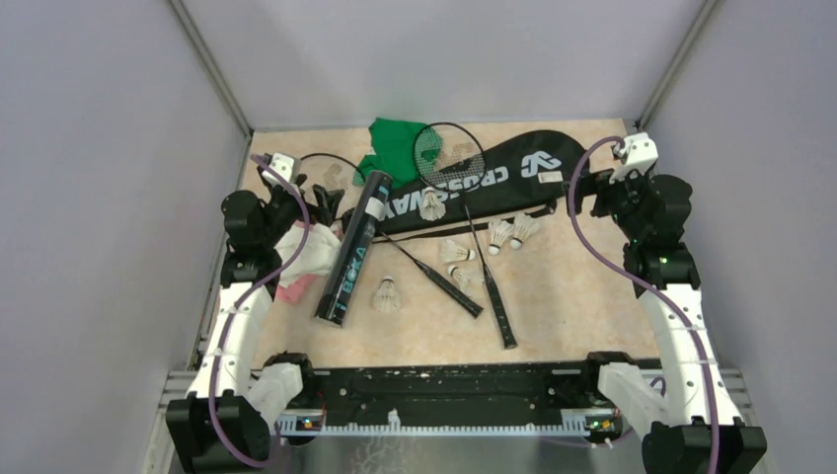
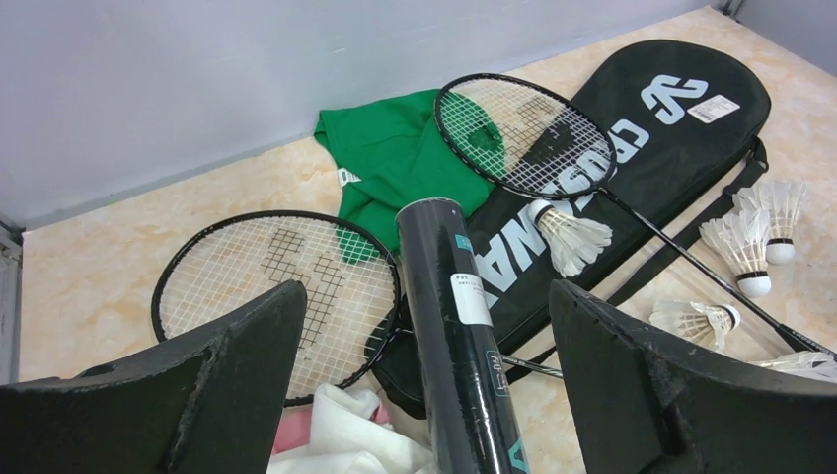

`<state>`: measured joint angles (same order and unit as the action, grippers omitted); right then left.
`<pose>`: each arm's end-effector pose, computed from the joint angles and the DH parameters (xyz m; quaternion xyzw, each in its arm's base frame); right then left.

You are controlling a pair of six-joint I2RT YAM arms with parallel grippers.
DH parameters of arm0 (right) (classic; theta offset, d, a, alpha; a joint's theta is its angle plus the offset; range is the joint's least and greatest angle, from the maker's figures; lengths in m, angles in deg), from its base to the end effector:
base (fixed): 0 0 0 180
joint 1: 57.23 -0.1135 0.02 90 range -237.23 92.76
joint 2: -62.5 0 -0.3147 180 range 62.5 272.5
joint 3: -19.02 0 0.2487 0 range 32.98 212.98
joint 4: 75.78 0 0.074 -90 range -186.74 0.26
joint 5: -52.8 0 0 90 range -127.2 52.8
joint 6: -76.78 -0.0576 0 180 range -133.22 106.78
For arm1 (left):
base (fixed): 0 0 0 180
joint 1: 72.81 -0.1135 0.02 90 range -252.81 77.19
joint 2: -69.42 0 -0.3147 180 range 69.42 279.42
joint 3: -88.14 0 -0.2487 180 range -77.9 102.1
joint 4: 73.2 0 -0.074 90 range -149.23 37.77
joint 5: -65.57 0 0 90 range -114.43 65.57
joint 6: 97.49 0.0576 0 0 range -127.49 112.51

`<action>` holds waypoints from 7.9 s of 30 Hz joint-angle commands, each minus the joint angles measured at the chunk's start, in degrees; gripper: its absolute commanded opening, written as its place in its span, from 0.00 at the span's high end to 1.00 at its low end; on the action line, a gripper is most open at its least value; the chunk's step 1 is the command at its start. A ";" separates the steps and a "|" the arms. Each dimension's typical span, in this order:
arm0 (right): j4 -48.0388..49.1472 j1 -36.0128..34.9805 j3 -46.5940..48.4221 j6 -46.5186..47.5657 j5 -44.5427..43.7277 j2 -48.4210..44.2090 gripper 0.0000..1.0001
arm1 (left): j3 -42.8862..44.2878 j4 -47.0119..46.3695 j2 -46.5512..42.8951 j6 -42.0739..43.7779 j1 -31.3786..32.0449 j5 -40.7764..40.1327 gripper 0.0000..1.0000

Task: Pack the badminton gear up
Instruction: Open the lid of the shuttle tube.

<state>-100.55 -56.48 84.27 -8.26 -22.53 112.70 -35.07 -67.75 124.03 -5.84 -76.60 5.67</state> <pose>0.1868 0.0121 0.3980 -0.1101 0.7547 0.0656 0.6434 0.2113 -0.0149 0.3724 0.1652 0.7053 -0.1571 0.6713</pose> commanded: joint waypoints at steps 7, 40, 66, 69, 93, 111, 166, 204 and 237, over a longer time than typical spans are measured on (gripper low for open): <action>1.41 -0.40 -0.27 0.71 -0.23 -0.99 0.02 | 0.01 -1.62 -1.19 0.91 -0.46 0.17 0.01; -4.38 -0.40 -3.70 9.01 8.81 -1.14 0.02 | 2.65 26.00 0.53 25.23 1.31 11.02 0.01; -4.39 -0.40 -5.75 9.09 10.33 -0.15 0.02 | 4.14 20.30 24.98 14.71 15.91 -16.62 0.03; -4.40 -0.40 -5.85 9.02 10.61 -0.10 0.02 | 3.32 22.27 24.33 16.51 15.91 -17.37 0.01; -4.32 -0.40 -6.11 8.32 11.71 0.96 0.02 | -9.67 16.84 14.26 27.70 15.90 -12.83 0.30; -13.32 -6.14 10.48 16.01 26.92 7.68 0.02 | 13.89 45.48 10.16 43.74 19.93 0.51 0.81; -21.60 -29.82 13.99 31.59 27.13 31.48 0.72 | 19.89 40.27 10.87 47.88 38.84 1.96 0.52; 6.86 -14.43 8.72 -7.50 33.94 14.09 0.69 | 18.66 -17.70 17.89 -44.75 20.05 18.61 0.01; 14.31 -19.98 1.96 -9.97 43.89 18.24 0.50 | 11.99 -57.86 27.35 -63.71 19.95 20.68 0.46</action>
<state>-83.02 -76.00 85.03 -24.18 22.15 132.43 -22.99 -120.44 151.33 -70.36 -56.60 25.32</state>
